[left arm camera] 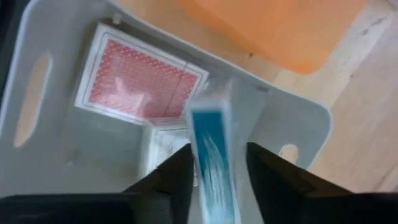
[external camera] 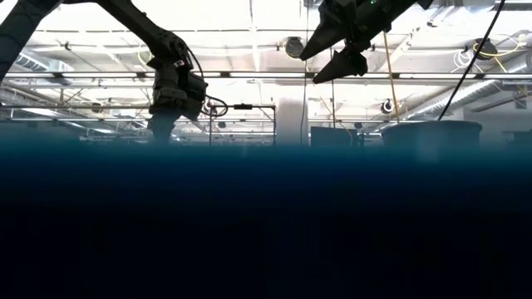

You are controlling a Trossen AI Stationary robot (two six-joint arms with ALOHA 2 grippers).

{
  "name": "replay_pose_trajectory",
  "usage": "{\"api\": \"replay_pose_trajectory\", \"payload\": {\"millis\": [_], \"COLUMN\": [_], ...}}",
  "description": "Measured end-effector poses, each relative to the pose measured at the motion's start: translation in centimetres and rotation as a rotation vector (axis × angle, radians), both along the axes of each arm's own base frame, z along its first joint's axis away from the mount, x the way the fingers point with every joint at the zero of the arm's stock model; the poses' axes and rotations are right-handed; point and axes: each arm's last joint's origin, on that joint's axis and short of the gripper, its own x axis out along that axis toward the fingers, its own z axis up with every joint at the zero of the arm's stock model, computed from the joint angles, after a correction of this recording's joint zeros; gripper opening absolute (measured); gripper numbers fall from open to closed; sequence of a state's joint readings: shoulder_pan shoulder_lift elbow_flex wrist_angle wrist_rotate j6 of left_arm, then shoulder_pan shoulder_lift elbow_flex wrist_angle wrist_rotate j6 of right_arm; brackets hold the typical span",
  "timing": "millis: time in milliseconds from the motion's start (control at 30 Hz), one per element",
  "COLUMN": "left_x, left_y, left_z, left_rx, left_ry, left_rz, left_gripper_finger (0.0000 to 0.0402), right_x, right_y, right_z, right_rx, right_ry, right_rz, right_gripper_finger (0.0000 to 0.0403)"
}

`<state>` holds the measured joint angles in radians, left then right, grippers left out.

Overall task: Pick & Place Toys
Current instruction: Put the blue deck of cards into the left gray bin, then put the green game piece into the right gray bin

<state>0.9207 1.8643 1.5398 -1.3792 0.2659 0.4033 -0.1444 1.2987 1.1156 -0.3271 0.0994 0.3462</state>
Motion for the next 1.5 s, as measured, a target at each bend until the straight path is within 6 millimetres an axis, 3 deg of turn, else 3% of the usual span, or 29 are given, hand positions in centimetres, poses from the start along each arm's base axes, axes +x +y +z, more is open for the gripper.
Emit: {"api": "replay_pose_trajectory", "payload": {"millis": [200, 400, 567, 900, 1133, 1300, 1500], "left_x": [-0.1, -0.3, 0.2, 2.5, 2.6, 2.2, 1.9], "left_y": [0.1, 0.4, 1.0, 0.9, -3.8, -9.2, -15.0], "left_z": [0.0, 1.0, 4.1, 12.4, 18.6, 23.0, 24.9], "left_rx": [0.028, 0.104, 0.149, 0.093, 0.216, 0.355, 0.457], "left_ry": [0.048, 0.141, 0.077, -0.457, -0.709, -0.847, -0.924], "left_rz": [0.025, 0.049, 0.105, 0.211, 0.127, 0.093, 0.114], "left_gripper_finger": [0.0218, 0.0255, 0.0256, 0.0225, 0.0204, 0.0189, 0.0175], "right_x": [0.0, 0.0, 0.0, 0.0, 0.0, 0.0, 0.0], "right_y": [0.0, 0.0, 0.0, 0.0, 0.0, 0.0, 0.0], "right_z": [0.0, 0.0, 0.1, 0.1, 0.1, 0.1, 0.1], "right_rx": [0.0, 0.0, -0.026, -0.06, -0.06, -0.06, -0.06], "right_ry": [0.0, 0.0, -0.002, 0.007, 0.007, 0.007, 0.007], "right_rz": [0.0, 0.0, 0.015, 0.038, 0.037, 0.037, 0.037], "right_gripper_finger": [0.0348, 0.0348, 0.0348, 0.0348, 0.0348, 0.0348, 0.0348]}}
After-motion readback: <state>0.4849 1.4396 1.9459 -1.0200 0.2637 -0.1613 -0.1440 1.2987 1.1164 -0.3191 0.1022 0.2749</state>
